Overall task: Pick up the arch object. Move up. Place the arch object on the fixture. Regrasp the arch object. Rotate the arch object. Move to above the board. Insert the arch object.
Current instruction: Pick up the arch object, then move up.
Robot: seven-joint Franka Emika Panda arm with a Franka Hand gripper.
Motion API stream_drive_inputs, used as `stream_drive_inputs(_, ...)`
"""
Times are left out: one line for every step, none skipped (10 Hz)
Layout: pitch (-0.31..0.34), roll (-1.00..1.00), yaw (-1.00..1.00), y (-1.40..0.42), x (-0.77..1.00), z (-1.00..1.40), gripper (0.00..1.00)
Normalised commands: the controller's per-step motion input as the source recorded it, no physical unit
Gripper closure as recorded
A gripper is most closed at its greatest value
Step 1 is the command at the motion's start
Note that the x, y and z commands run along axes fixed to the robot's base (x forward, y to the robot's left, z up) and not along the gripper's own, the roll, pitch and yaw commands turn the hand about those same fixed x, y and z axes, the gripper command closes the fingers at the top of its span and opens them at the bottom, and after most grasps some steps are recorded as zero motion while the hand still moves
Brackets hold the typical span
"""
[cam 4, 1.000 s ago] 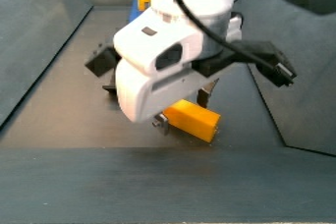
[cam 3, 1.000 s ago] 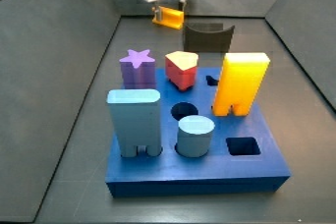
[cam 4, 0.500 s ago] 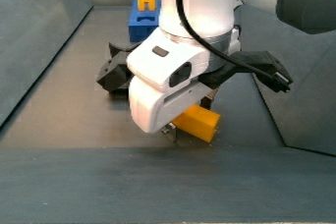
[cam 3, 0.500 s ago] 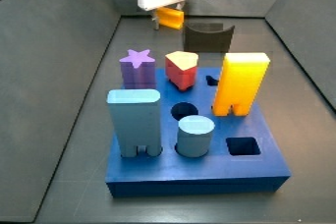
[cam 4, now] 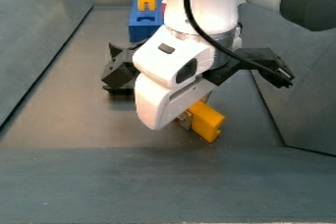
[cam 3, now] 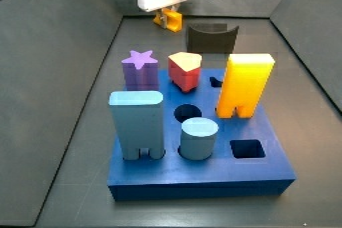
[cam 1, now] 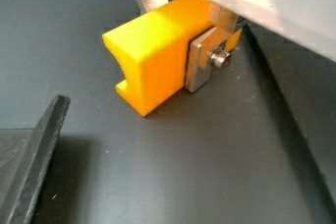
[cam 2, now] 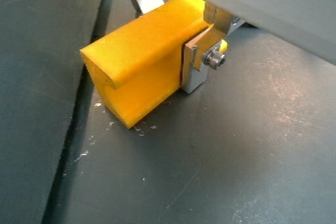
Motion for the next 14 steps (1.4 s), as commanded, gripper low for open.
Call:
stream_drive_inputs(0.0, 0.0, 0.0, 0.0, 0.0, 0.0, 1.0)
stream_drive_inputs(0.0, 0.0, 0.0, 0.0, 0.0, 0.0, 1.0)
stream_drive_inputs(0.0, 0.0, 0.0, 0.0, 0.0, 0.0, 1.0)
stream_drive_inputs(0.0, 0.0, 0.0, 0.0, 0.0, 0.0, 1.0)
stream_drive_inputs(0.0, 0.0, 0.0, 0.0, 0.0, 0.0, 1.0)
stream_drive_inputs(0.0, 0.0, 0.0, 0.0, 0.0, 0.0, 1.0)
stream_drive_inputs(0.0, 0.0, 0.0, 0.0, 0.0, 0.0, 1.0)
stream_drive_inputs(0.0, 0.0, 0.0, 0.0, 0.0, 0.0, 1.0)
stream_drive_inputs(0.0, 0.0, 0.0, 0.0, 0.0, 0.83, 1.0)
stream_drive_inputs(0.028, -0.01, 0.0, -0.03, -0.05, 0.79, 1.0)
stream_drive_inputs(0.052, 0.01, -0.01, -0.02, -0.07, 0.68, 1.0)
stream_drive_inputs(0.08, 0.04, -0.02, -0.01, -0.04, 0.5, 1.0)
stream_drive_inputs(0.1, 0.06, -0.02, -0.01, -0.03, 0.37, 1.0)
stream_drive_inputs(0.118, 0.08, -0.02, -0.01, -0.02, 0.23, 1.0)
